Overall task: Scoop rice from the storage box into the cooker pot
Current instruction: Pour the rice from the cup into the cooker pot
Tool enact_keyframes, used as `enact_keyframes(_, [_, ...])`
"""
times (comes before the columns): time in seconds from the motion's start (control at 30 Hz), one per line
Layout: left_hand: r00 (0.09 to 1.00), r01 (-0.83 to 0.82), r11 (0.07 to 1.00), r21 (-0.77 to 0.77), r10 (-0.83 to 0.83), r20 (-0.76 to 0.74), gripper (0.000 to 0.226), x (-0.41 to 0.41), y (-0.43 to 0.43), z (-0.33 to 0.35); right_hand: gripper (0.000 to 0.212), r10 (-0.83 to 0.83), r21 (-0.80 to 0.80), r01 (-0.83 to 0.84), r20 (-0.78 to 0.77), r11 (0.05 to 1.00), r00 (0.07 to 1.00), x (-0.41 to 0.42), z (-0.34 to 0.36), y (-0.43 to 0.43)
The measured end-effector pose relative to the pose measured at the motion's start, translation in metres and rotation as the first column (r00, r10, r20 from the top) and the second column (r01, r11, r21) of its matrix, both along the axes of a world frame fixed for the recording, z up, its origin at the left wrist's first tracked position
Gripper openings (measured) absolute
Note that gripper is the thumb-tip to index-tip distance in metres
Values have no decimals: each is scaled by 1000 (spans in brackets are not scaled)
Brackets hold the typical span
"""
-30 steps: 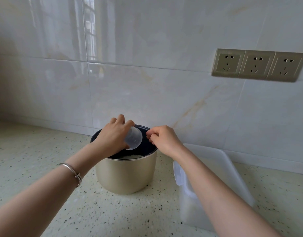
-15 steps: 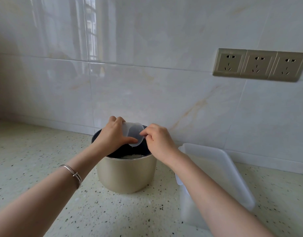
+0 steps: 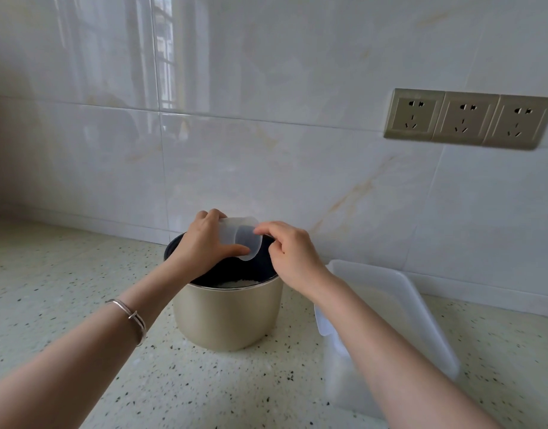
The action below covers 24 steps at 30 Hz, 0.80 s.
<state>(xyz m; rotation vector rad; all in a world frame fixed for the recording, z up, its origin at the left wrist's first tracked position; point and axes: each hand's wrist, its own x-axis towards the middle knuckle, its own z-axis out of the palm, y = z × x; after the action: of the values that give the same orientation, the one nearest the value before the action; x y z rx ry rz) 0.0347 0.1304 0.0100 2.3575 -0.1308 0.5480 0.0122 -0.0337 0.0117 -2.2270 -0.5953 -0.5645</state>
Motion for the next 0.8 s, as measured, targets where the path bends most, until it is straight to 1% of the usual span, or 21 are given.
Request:
enact_keyframes(0.07, [1000, -6, 1000, -6, 6, -1, 72, 0, 1, 0, 40, -8, -45, 5, -80, 999, 997, -2, 1, -3])
enact_keyframes(0.1, [1000, -8, 1000, -19, 8, 4, 72, 1, 2, 0, 39, -19, -53, 15, -90, 998, 996, -3, 1, -4])
enact_keyframes(0.2, [1000, 7, 997, -82, -7, -4, 65, 0, 3, 0, 39, -33, -45, 31, -46, 998, 998, -6, 2, -4])
enact_keyframes(0.23, [999, 27, 990, -141, -31, -21, 59, -2, 3, 1, 39, -48, -18, 47, -27, 999, 998, -6, 2, -2])
enact_keyframes(0.27, [996, 61, 969, -238, -75, -48, 53, -4, 2, 3, 38, -68, 19, 68, -18, 997, 998, -6, 2, -1])
enact_keyframes(0.3, [987, 102, 924, -368, -140, -78, 49, -5, 2, 4, 37, -89, 61, 90, -31, 994, 996, -5, 4, -1])
enact_keyframes(0.33, [971, 137, 849, -511, -218, -103, 47, -7, 2, 6, 35, -99, 100, 105, -67, 989, 993, -6, 6, -1])
enact_keyframes(0.4, [920, 157, 640, -752, -372, -124, 47, -9, 4, 8, 35, -83, 158, 112, -179, 981, 980, -6, 9, -3])
enact_keyframes(0.43, [892, 162, 548, -820, -437, -115, 49, -10, 6, 8, 36, -59, 184, 106, -244, 977, 968, -7, 9, -5])
enact_keyframes(0.47, [863, 175, 480, -860, -495, -101, 50, -11, 7, 8, 39, -26, 211, 93, -302, 973, 953, -8, 10, -7])
enact_keyframes(0.53, [817, 216, 399, -891, -573, -58, 52, -11, 10, 8, 47, 62, 265, 42, -372, 963, 926, -11, 9, -9])
enact_keyframes(0.57, [799, 239, 370, -898, -600, -35, 55, -12, 10, 8, 51, 128, 311, 0, -392, 950, 911, -12, 8, -10])
enact_keyframes(0.63, [747, 285, 330, -900, -665, -8, 63, -12, 7, 9, 60, 277, 436, -86, -397, 896, 875, -16, 9, -13])
enact_keyframes(0.67, [717, 308, 310, -899, -697, 5, 62, -13, 4, 10, 64, 329, 490, -113, -380, 864, 864, -18, 11, -15])
enact_keyframes(0.73, [672, 344, 274, -898, -740, 32, 49, -15, -6, 12, 73, 355, 547, -124, -339, 828, 871, -21, 15, -18])
enact_keyframes(0.8, [634, 373, 261, -890, -773, 39, 47, -20, -19, 14, 77, 312, 565, -101, -291, 819, 904, -25, 21, -22])
